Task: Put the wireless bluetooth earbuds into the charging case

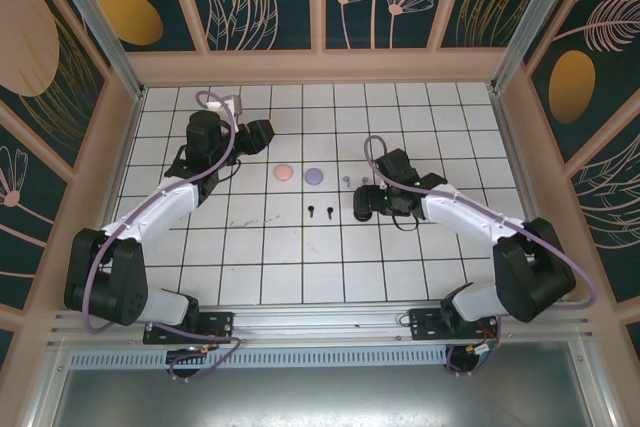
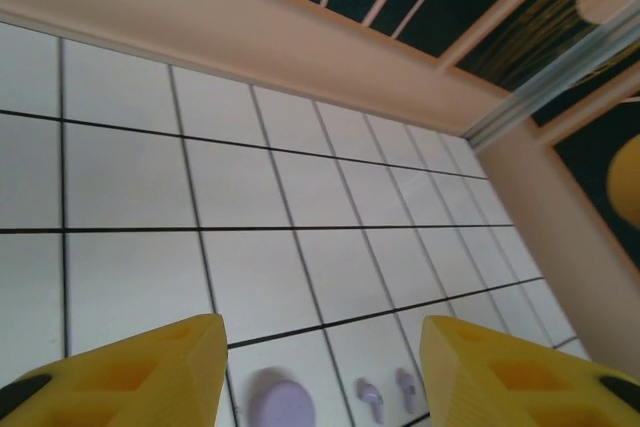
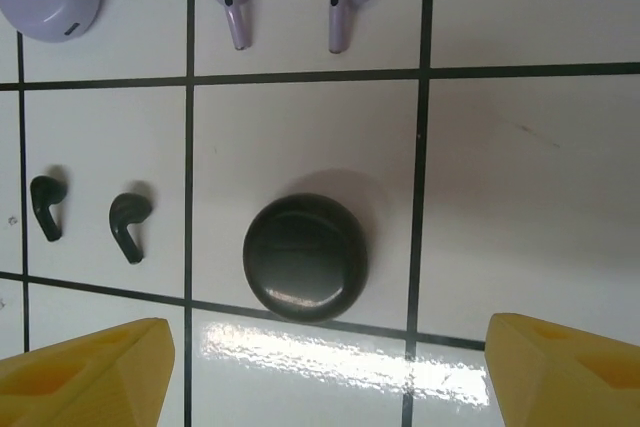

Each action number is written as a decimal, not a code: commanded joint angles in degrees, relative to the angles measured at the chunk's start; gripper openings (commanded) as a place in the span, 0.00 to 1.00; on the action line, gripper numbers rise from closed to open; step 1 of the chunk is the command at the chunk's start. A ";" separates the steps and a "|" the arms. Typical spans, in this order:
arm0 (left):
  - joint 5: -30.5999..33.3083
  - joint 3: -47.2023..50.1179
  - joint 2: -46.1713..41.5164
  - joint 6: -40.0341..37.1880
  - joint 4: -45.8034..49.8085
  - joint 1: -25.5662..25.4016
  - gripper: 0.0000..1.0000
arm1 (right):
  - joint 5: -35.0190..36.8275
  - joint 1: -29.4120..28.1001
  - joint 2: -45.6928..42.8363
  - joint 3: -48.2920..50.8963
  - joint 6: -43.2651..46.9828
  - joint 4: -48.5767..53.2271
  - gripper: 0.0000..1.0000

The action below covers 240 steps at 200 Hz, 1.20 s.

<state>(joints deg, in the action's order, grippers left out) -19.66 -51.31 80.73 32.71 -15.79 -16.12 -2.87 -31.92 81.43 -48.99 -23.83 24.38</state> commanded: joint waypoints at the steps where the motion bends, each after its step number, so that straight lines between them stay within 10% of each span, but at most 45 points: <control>1: -4.67 1.89 -1.68 3.39 -5.64 0.04 0.54 | 0.06 -0.36 3.14 -3.23 1.82 0.83 0.81; 240: 0.55 5.80 -3.51 4.98 -7.90 0.04 0.53 | 7.01 -6.31 20.08 -10.68 -1.59 4.23 0.58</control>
<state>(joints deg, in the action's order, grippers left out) -18.85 -45.93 77.03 37.78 -22.00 -16.12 3.46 -37.63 100.47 -58.72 -24.56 28.34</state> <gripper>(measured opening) 0.534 0.598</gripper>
